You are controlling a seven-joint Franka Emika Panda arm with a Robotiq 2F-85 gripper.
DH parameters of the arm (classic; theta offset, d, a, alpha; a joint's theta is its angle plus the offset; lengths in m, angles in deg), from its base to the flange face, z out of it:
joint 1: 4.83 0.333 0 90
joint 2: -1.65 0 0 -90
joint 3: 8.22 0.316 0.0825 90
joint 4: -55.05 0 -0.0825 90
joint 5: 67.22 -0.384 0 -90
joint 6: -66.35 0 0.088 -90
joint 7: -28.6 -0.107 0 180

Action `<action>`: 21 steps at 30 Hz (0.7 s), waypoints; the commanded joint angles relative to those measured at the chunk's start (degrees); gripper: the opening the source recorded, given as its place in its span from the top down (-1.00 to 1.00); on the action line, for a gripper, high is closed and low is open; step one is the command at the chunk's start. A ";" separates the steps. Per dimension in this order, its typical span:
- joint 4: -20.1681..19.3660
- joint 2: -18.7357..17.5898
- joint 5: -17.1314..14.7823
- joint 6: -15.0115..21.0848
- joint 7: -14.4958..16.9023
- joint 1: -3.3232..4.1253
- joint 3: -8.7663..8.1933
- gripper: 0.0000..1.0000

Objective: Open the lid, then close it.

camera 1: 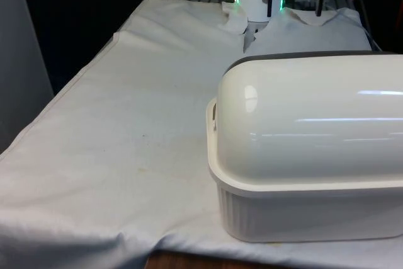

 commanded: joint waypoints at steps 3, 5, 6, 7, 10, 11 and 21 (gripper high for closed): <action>-0.63 -0.40 1.20 2.35 -1.72 0.34 0.63 -1.00; -0.92 -0.86 1.83 3.78 -2.58 0.34 1.20 -1.00; -0.97 -0.97 1.95 4.13 -2.81 0.34 1.32 -1.00; -0.97 -1.15 2.18 4.58 -3.09 0.40 1.49 -1.00; -0.80 -1.49 1.89 4.64 -2.86 0.23 1.89 -1.00; -1.03 -1.66 2.81 5.79 -3.90 0.46 1.89 -1.00; -0.46 -5.16 2.64 10.20 -3.90 0.29 2.35 -1.00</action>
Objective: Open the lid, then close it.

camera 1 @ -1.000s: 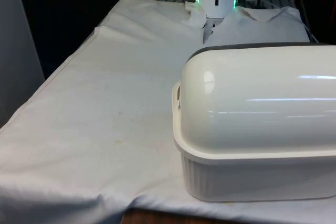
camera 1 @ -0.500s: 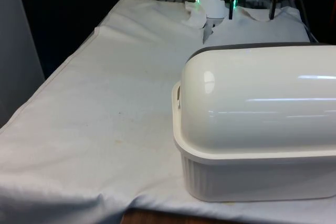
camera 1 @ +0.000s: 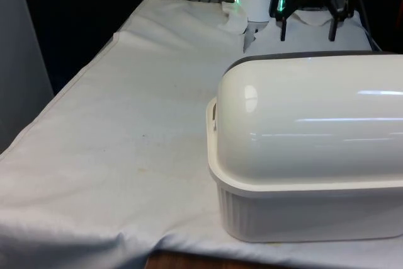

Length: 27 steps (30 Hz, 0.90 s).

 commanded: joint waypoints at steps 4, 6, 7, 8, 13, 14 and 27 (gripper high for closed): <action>0.63 -2.01 0.40 2.41 0.06 -0.23 -0.34 -1.00; 0.80 -2.64 0.29 3.21 0.40 -0.34 -0.52 -1.00; 0.92 -3.09 0.23 3.84 0.69 -0.40 -0.69 -1.00; 0.86 -2.92 0.00 3.27 0.69 -0.34 -0.63 -1.00; 1.15 -4.35 0.00 5.67 1.72 -0.74 -1.15 -1.00; 1.20 -4.58 -0.06 5.96 1.89 -0.80 -1.26 -1.00; 2.64 -7.33 -0.34 8.59 3.55 -0.97 -2.23 -1.00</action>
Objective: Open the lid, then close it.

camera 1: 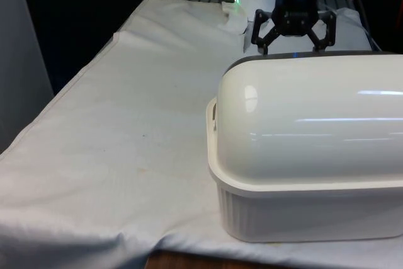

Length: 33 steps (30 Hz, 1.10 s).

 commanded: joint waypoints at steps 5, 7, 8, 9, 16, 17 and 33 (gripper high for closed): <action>1.49 -1.38 -0.34 0.34 0.40 -0.11 0.23 -1.00; 1.95 -1.78 -0.29 0.29 0.40 -0.11 0.23 -1.00; 2.18 -2.01 -0.29 0.23 0.34 -0.11 0.23 -1.00; 2.52 -2.35 -0.29 0.17 0.34 -0.11 0.23 -1.00; 3.15 -2.86 -0.29 0.06 0.23 -0.06 0.23 -0.55; 3.21 -2.92 -0.29 0.06 0.23 -0.06 0.23 -0.44; 3.44 -2.75 -0.69 -0.11 0.46 -0.06 0.74 0.99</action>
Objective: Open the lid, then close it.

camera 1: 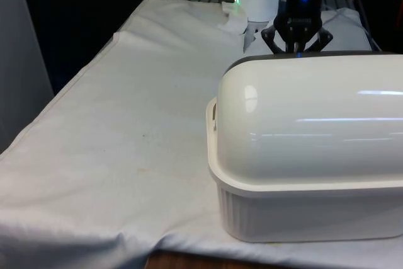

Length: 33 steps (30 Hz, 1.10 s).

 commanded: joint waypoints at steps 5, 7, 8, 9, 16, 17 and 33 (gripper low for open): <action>0.52 -0.17 -0.74 -0.17 1.66 -0.17 1.09 0.99; 0.63 -0.23 -0.80 -0.11 2.29 -0.23 1.20 0.99; 0.40 0.00 -0.06 -0.06 1.72 0.06 0.69 0.99; 0.63 -0.17 -0.86 -0.06 3.15 -0.29 1.32 0.99; 0.74 -0.40 -0.80 0.06 5.90 -0.29 1.26 0.99; 0.74 -0.40 -0.80 0.06 5.90 -0.29 1.26 0.99; 3.72 -2.52 -0.40 -0.17 7.05 -0.11 0.92 0.99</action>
